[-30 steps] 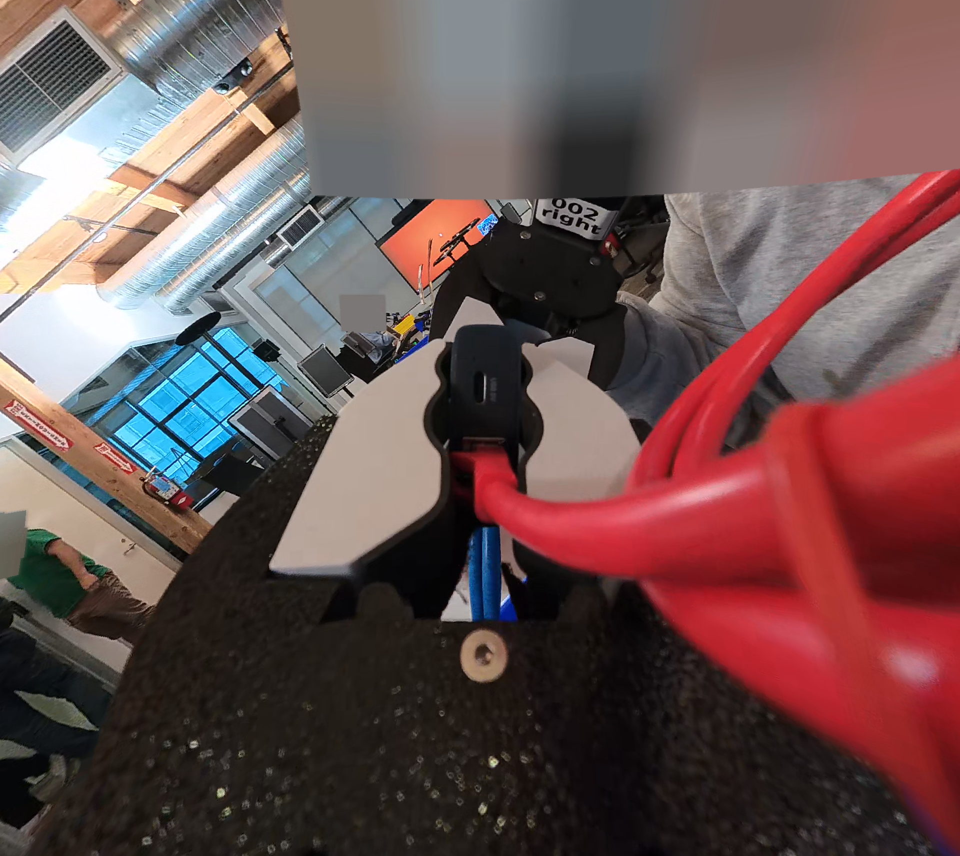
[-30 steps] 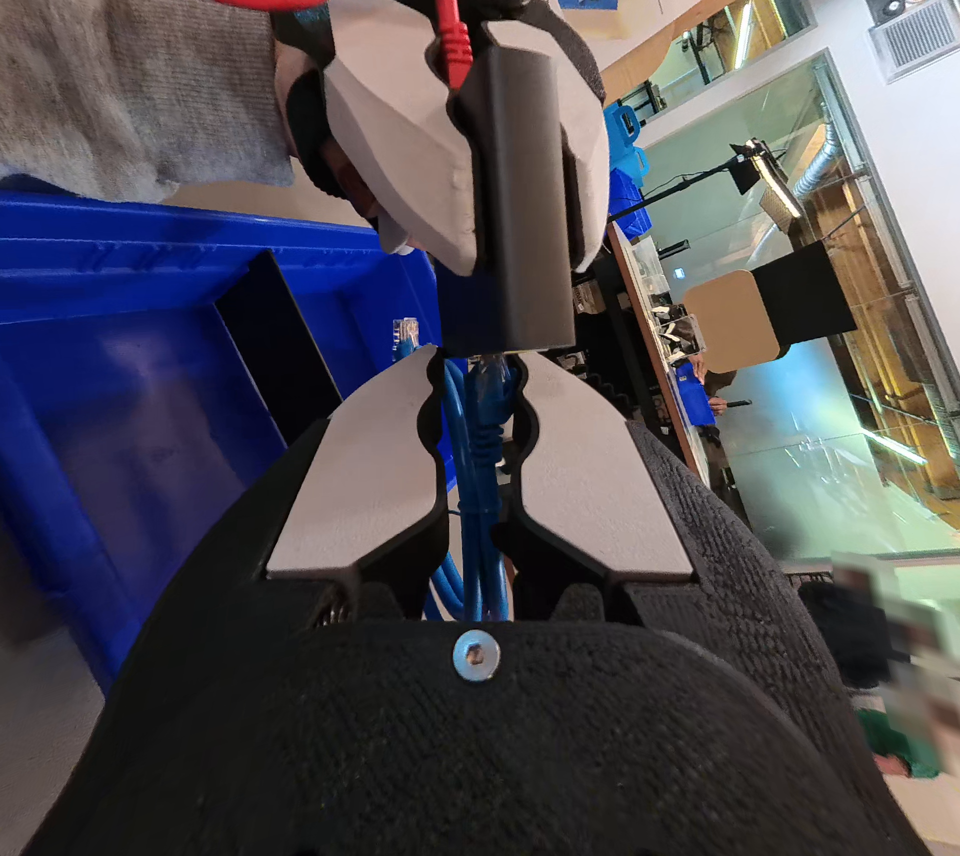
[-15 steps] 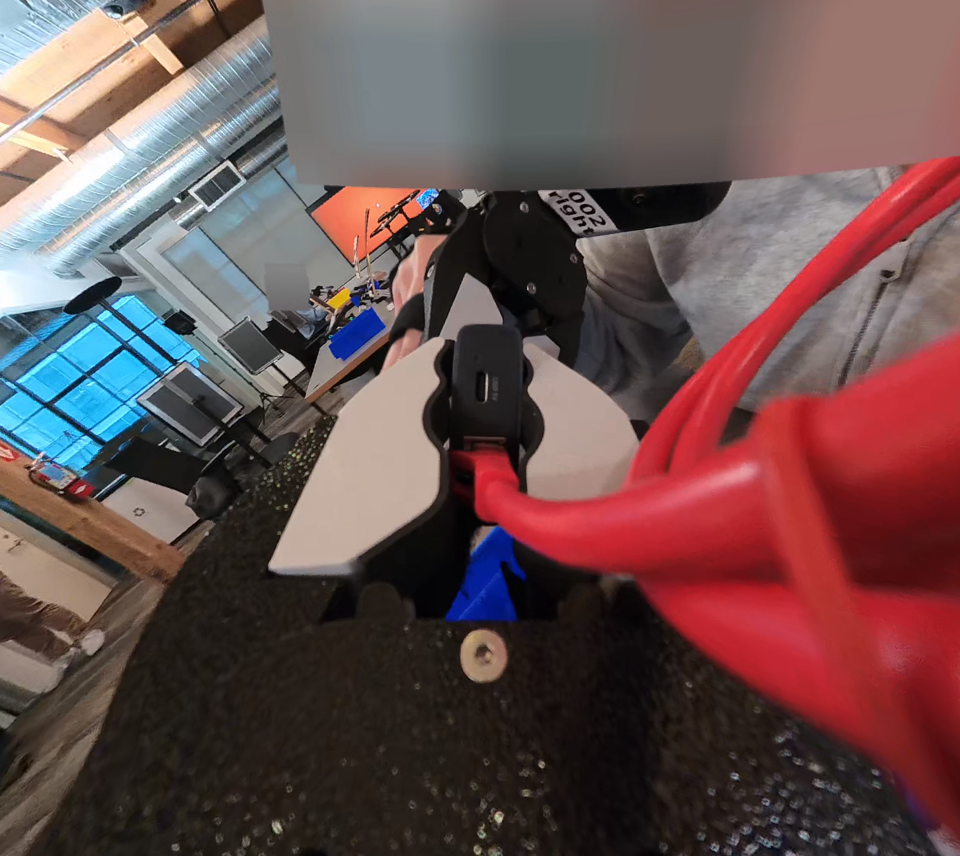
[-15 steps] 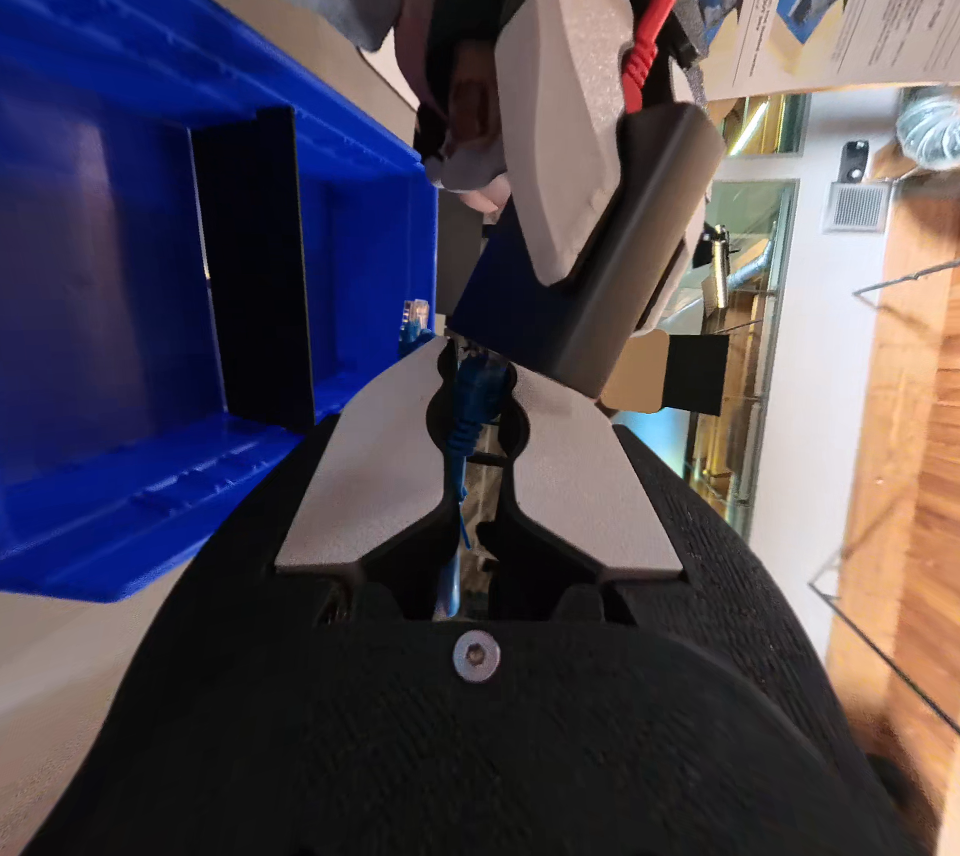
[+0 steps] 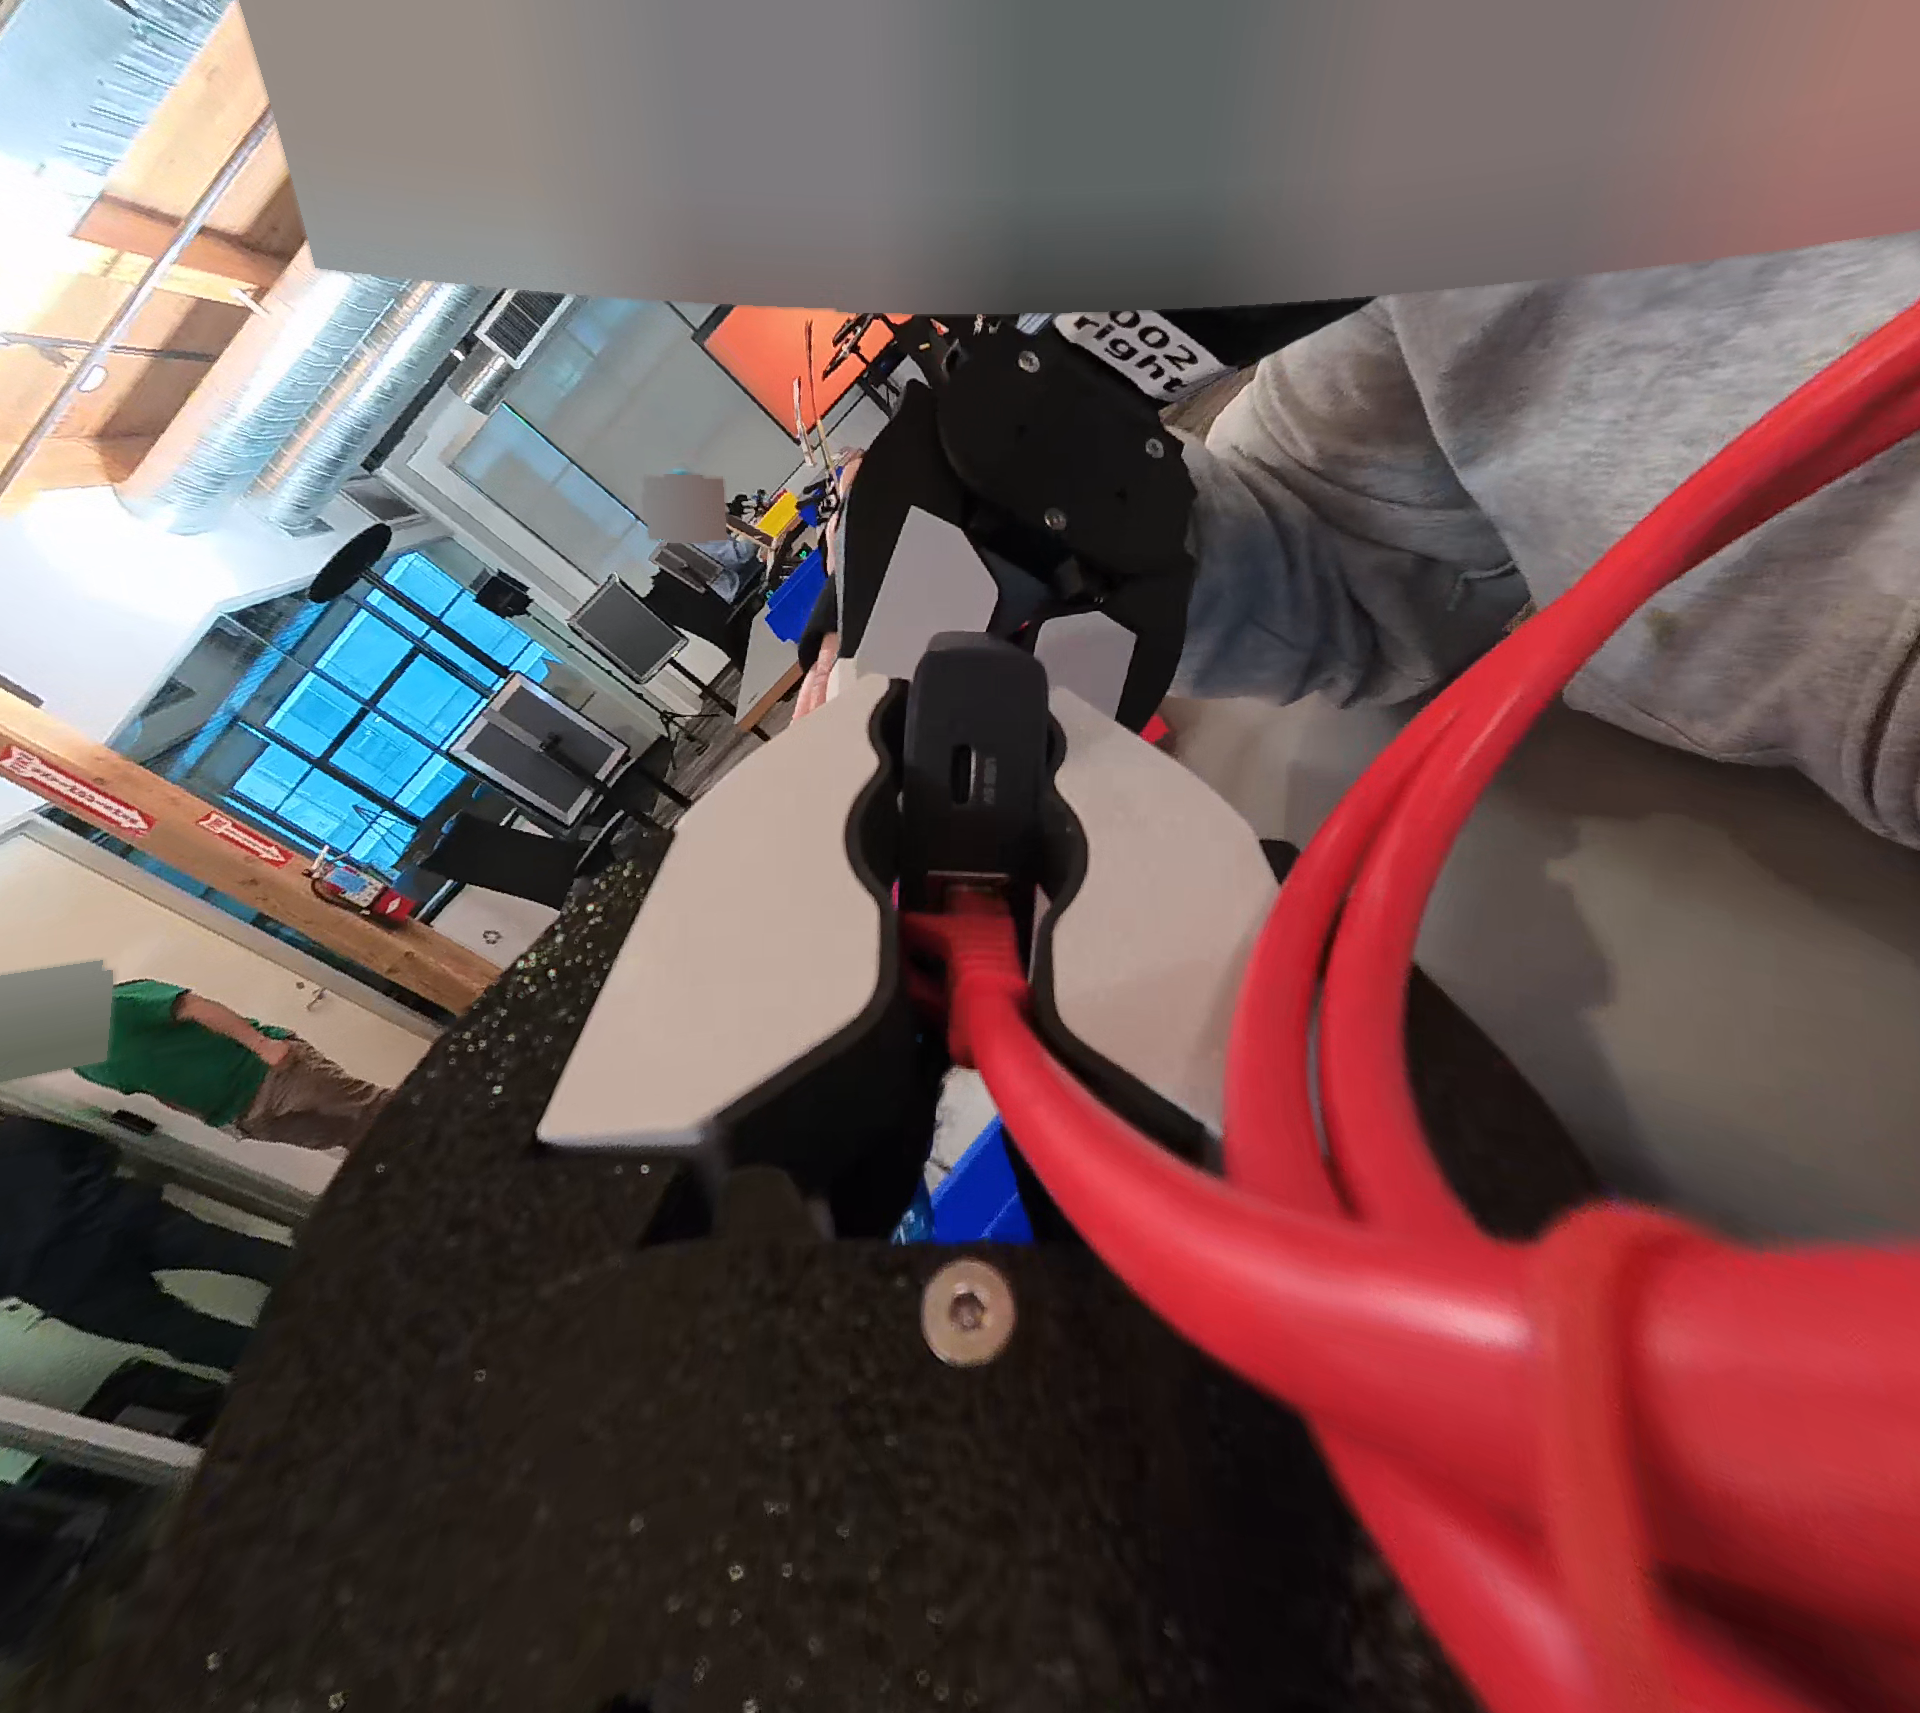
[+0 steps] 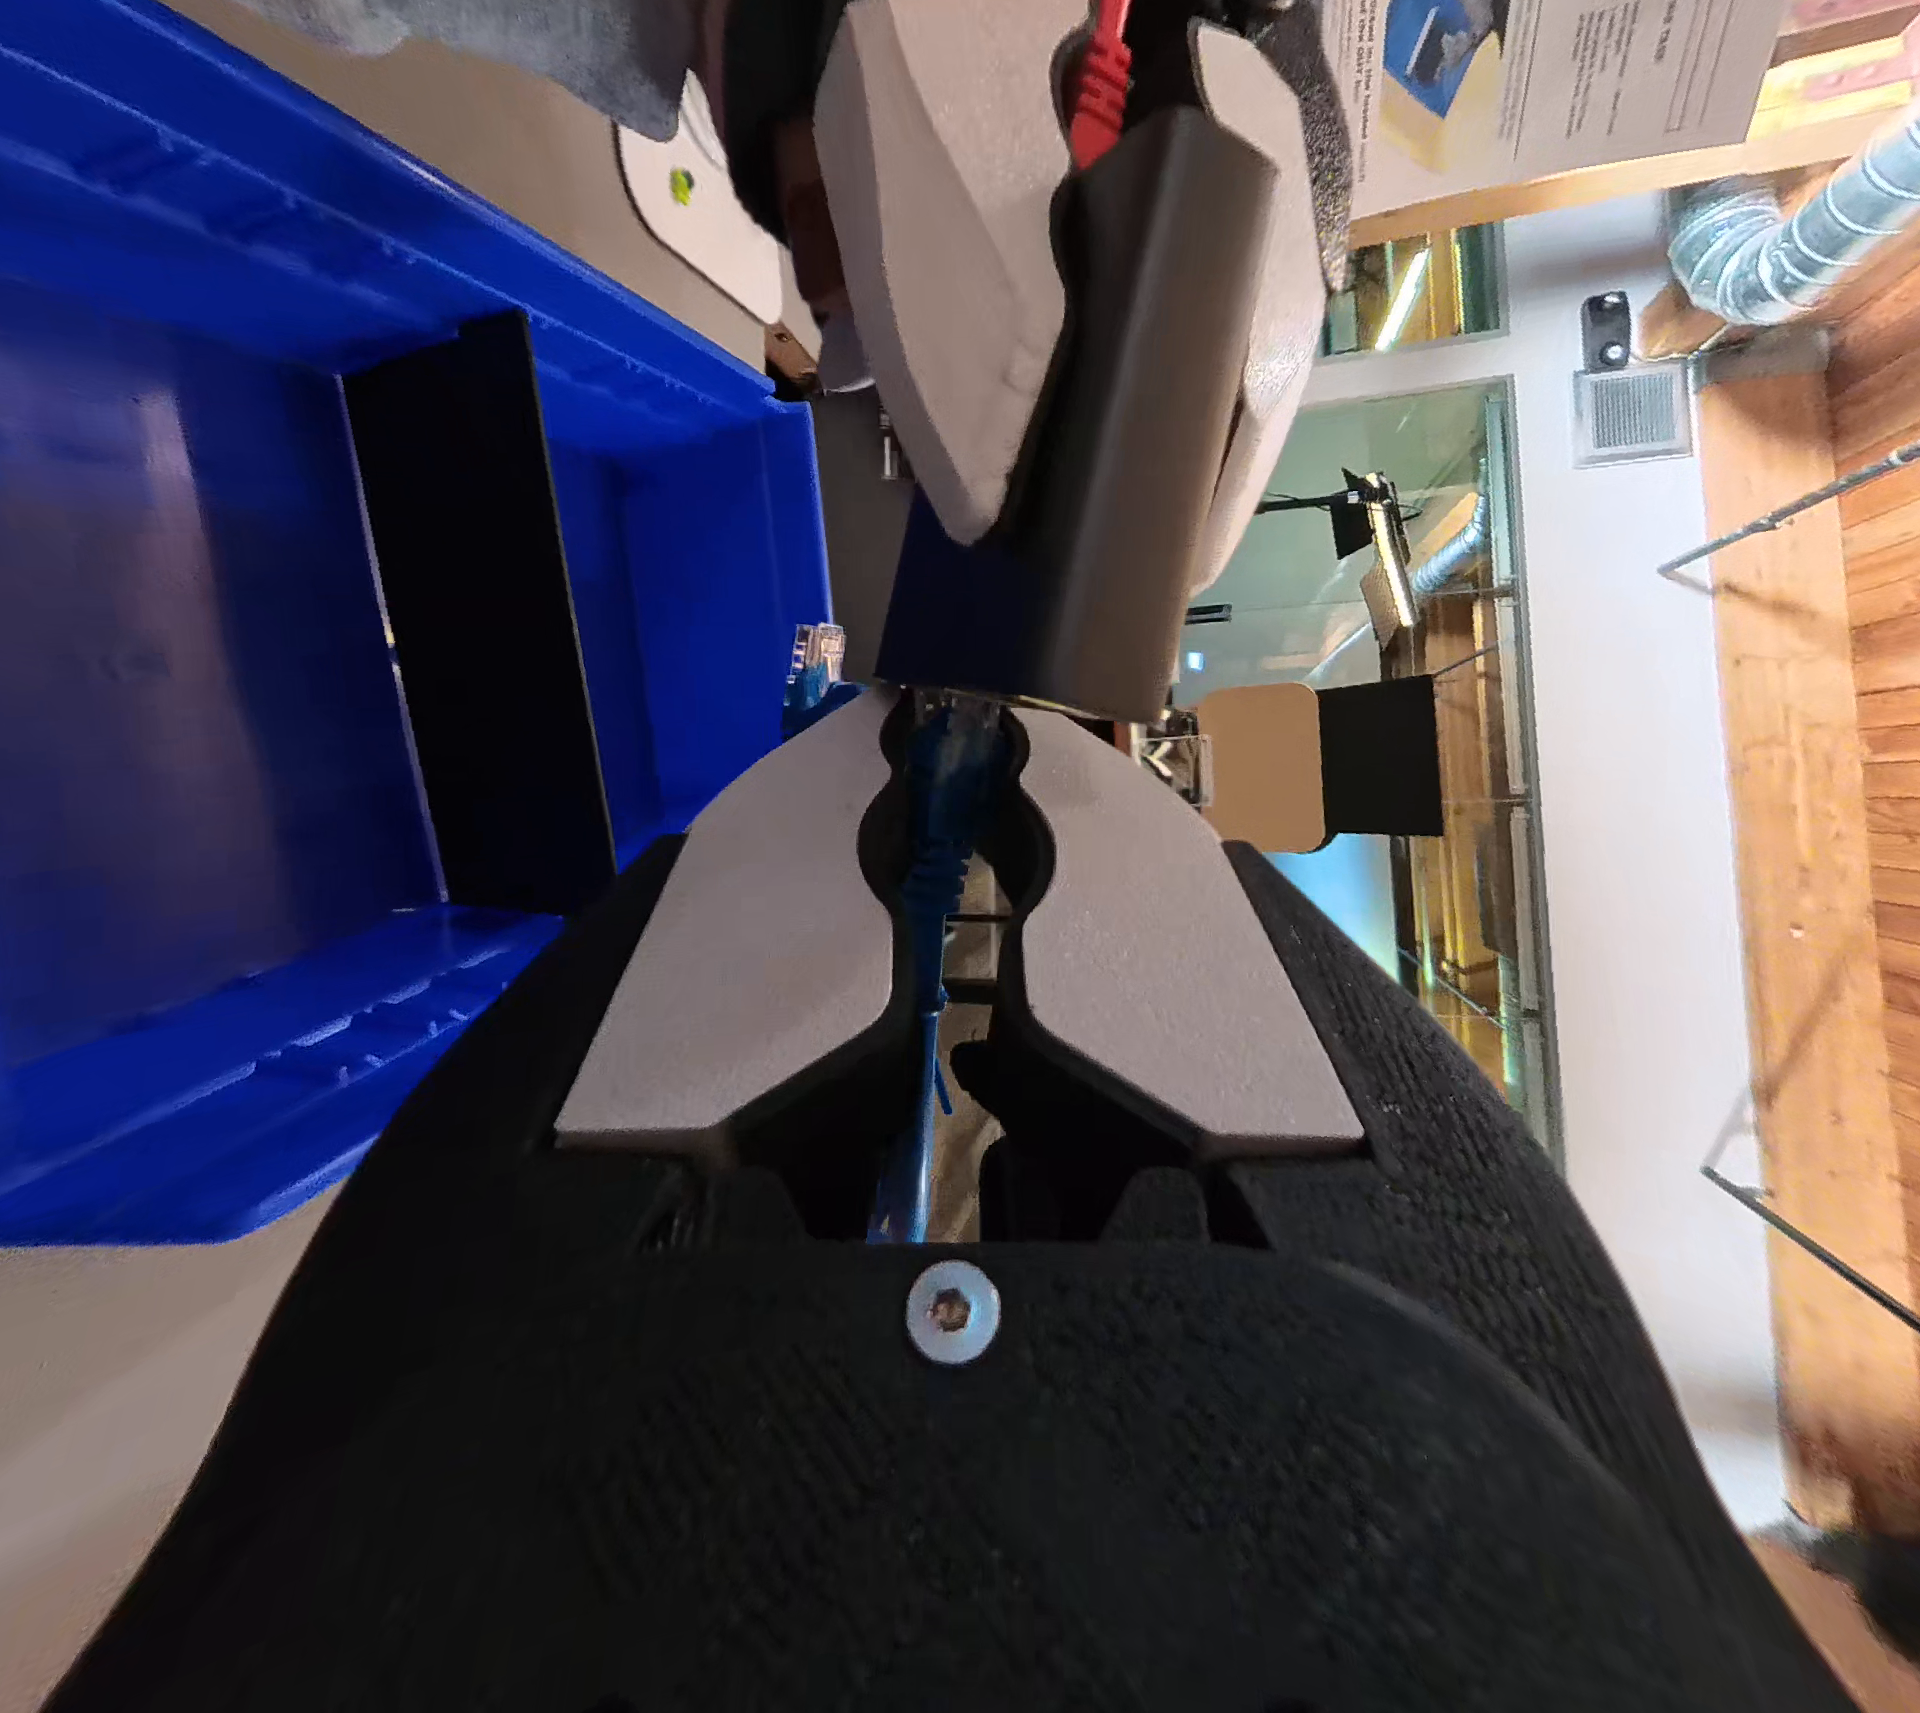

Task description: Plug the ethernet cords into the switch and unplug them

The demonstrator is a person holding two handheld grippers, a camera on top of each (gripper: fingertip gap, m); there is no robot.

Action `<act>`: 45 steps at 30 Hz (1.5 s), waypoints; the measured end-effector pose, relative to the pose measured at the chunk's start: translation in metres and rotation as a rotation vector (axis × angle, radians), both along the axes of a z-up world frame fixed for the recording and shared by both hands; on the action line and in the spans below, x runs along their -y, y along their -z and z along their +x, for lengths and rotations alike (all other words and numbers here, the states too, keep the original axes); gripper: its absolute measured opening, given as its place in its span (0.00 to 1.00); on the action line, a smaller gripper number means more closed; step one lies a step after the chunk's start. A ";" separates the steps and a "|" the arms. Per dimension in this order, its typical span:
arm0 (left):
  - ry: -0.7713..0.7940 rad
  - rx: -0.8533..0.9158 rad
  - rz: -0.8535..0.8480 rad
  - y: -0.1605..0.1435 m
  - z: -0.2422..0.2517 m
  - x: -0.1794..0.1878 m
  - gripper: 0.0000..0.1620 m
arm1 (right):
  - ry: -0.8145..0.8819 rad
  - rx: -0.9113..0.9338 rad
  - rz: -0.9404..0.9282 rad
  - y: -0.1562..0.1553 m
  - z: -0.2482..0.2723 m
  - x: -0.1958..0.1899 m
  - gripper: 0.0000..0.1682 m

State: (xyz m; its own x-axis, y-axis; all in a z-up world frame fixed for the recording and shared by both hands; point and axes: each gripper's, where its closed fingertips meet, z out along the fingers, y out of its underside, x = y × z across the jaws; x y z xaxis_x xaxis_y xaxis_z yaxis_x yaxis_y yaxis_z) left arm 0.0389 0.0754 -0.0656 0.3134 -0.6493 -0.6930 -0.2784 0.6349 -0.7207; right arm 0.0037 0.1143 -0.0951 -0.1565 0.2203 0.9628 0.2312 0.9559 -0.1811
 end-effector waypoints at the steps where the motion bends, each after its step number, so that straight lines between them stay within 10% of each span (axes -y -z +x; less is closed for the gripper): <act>1: -0.003 -0.007 0.007 0.000 0.001 0.000 0.13 | -0.003 -0.007 0.013 -0.001 0.001 0.000 0.07; 45: -0.195 -0.168 0.190 -0.006 0.029 -0.001 0.13 | 0.143 -0.026 -0.032 -0.017 0.023 -0.007 0.15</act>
